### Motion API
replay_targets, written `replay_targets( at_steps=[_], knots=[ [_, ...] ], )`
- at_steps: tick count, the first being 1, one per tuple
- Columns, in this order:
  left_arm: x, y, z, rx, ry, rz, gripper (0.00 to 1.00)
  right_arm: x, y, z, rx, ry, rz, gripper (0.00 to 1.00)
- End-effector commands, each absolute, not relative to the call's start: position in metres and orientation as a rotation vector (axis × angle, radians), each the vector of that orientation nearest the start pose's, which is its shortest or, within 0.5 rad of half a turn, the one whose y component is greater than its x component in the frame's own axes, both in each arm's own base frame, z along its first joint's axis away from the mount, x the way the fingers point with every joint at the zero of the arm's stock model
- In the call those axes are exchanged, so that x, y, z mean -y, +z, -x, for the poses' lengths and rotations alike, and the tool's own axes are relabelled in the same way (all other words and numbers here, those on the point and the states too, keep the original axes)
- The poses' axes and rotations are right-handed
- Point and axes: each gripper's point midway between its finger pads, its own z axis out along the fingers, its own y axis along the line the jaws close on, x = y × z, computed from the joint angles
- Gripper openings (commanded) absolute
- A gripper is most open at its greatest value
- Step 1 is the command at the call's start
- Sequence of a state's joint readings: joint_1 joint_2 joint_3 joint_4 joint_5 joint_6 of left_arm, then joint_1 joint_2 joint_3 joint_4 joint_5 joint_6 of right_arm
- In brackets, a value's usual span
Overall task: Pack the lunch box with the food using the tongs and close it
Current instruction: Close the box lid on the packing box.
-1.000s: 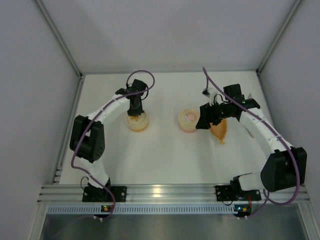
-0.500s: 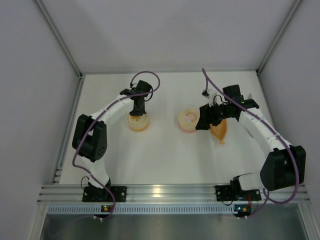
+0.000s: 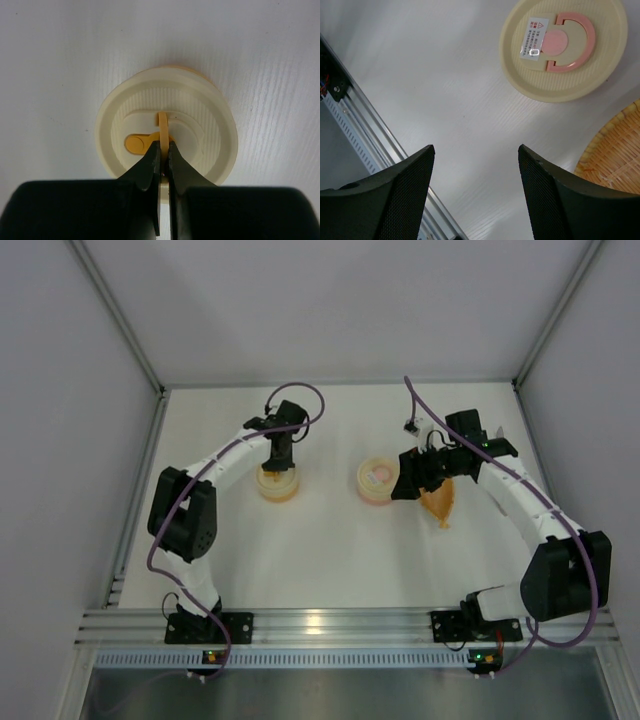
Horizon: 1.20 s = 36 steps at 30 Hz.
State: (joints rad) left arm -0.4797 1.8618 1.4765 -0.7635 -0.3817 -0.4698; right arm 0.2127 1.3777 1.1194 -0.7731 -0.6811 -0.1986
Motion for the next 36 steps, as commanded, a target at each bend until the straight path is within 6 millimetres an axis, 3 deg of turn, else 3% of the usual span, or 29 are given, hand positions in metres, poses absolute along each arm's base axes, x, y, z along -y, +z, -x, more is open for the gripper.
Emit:
replay_targets(
  at_steps=[1,12,23,31,33,36],
  knots=[
    [0.158,0.092,-0.397,-2.586,0.150,0.066,0.00,-0.164,0.168,-0.277,-2.332,0.878,0.742,0.67],
    [0.167,0.080,-0.376,-2.614,0.037,-0.304,0.00,-0.164,0.168,-0.277,-2.334,0.883,0.744,0.67],
    [0.176,0.050,-0.317,-2.599,-0.207,-0.911,0.00,-0.164,0.168,-0.278,-2.337,0.881,0.751,0.67],
    [0.176,0.036,-0.292,-2.557,-0.308,-1.131,0.00,-0.164,0.170,-0.278,-2.336,0.883,0.745,0.67],
    [0.177,0.036,-0.290,-2.556,-0.322,-1.151,0.02,-0.165,0.170,-0.278,-2.338,0.886,0.744,0.67],
    [0.182,0.042,-0.288,-2.531,-0.367,-1.181,0.17,-0.165,0.171,-0.278,-2.334,0.885,0.743,0.67]
  ],
)
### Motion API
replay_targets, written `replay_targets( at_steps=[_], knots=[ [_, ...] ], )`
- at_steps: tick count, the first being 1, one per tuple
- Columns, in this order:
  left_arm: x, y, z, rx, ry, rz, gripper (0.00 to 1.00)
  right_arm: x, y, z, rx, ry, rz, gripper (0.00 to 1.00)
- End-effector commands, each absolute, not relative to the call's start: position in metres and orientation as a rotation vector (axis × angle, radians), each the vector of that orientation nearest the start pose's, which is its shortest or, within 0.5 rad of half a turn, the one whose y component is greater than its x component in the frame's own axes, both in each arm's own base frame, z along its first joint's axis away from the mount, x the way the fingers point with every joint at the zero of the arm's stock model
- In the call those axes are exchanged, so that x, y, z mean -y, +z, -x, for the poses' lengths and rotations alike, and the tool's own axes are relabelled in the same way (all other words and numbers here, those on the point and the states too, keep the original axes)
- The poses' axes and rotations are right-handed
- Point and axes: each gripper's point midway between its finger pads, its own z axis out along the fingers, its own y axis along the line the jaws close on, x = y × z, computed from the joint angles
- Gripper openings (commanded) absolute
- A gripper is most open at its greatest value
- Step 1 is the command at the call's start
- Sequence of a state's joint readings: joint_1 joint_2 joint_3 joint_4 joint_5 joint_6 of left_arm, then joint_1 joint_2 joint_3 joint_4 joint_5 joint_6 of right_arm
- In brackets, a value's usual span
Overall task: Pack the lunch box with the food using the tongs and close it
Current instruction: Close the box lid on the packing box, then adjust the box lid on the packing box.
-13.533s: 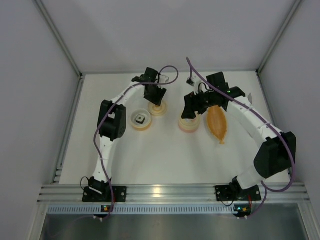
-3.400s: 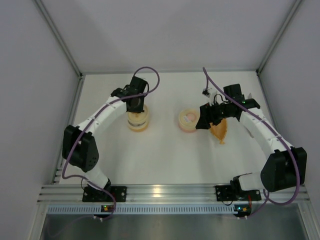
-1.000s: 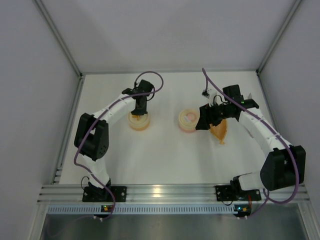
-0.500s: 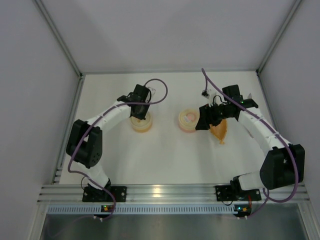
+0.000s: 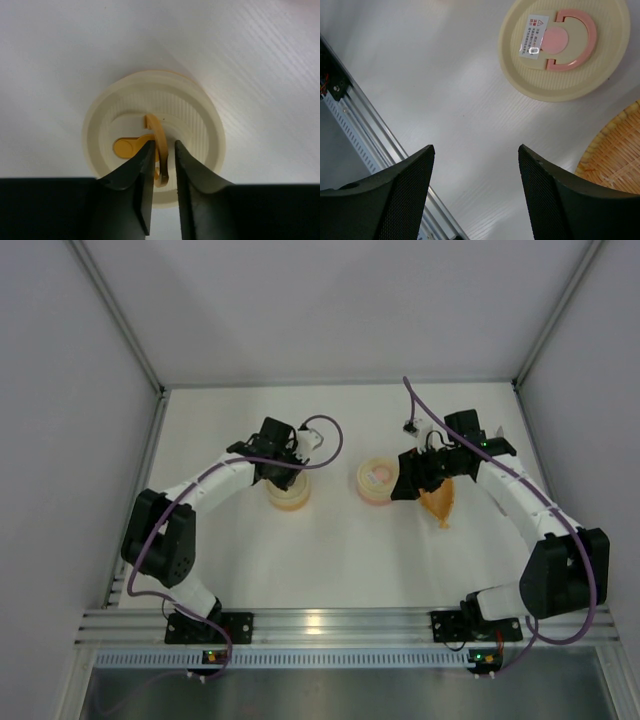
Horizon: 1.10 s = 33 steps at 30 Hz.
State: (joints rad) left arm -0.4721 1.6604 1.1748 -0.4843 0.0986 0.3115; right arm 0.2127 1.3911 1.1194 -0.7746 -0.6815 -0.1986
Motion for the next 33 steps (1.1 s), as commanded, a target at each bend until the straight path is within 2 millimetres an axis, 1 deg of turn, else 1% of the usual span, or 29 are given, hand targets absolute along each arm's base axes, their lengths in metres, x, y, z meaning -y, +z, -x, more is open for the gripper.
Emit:
replay_targets(
  at_steps=[1,3,5,8,10,11,15,17,19,20,22,24,25,27,28,29,33],
  knots=[
    [0.183,0.044,-0.288,-2.521,-0.374,-1.188,0.32,-0.165,0.171,-0.277,-2.337,0.886,0.742,0.68],
    [0.187,0.052,-0.289,-2.493,-0.399,-1.196,0.49,-0.164,0.170,-0.277,-2.336,0.883,0.744,0.67],
    [0.190,0.061,-0.287,-2.473,-0.430,-1.203,0.62,-0.164,0.170,-0.277,-2.337,0.881,0.745,0.68],
    [0.197,0.081,-0.285,-2.415,-0.476,-1.213,0.69,-0.164,0.171,-0.277,-2.334,0.880,0.745,0.68],
    [0.200,0.095,-0.279,-2.386,-0.525,-1.235,0.69,-0.164,0.171,-0.276,-2.334,0.882,0.744,0.68],
    [0.202,0.102,-0.278,-2.367,-0.540,-1.234,0.69,-0.164,0.171,-0.276,-2.332,0.882,0.743,0.67],
    [0.207,0.139,-0.273,-2.274,-0.584,-1.205,0.69,-0.164,0.171,-0.276,-2.333,0.884,0.740,0.68],
    [0.209,0.153,-0.278,-2.241,-0.572,-1.168,0.69,-0.165,0.171,-0.277,-2.332,0.885,0.740,0.68],
    [0.205,0.162,-0.283,-2.239,-0.533,-1.129,0.69,-0.165,0.172,-0.277,-2.330,0.888,0.740,0.68],
    [0.205,0.165,-0.285,-2.242,-0.522,-1.107,0.68,-0.165,0.171,-0.277,-2.333,0.889,0.739,0.68],
    [0.200,0.174,-0.293,-2.235,-0.495,-1.056,0.62,-0.165,0.173,-0.278,-2.328,0.887,0.737,0.68],
    [0.199,0.178,-0.301,-2.232,-0.468,-1.004,0.52,-0.165,0.173,-0.277,-2.329,0.889,0.738,0.68],
    [0.198,0.177,-0.303,-2.240,-0.468,-0.994,0.33,-0.165,0.173,-0.277,-2.329,0.889,0.738,0.68],
    [0.199,0.169,-0.305,-2.285,-0.469,-0.965,0.13,-0.165,0.173,-0.277,-2.328,0.889,0.737,0.68],
    [0.199,0.167,-0.307,-2.305,-0.470,-0.955,0.00,-0.165,0.173,-0.277,-2.330,0.889,0.737,0.68],
    [0.200,0.158,-0.306,-2.350,-0.483,-0.948,0.00,-0.165,0.173,-0.278,-2.329,0.887,0.737,0.68],
    [0.202,0.140,-0.309,-2.387,-0.488,-0.933,0.00,-0.165,0.173,-0.277,-2.330,0.885,0.736,0.68]
  ],
)
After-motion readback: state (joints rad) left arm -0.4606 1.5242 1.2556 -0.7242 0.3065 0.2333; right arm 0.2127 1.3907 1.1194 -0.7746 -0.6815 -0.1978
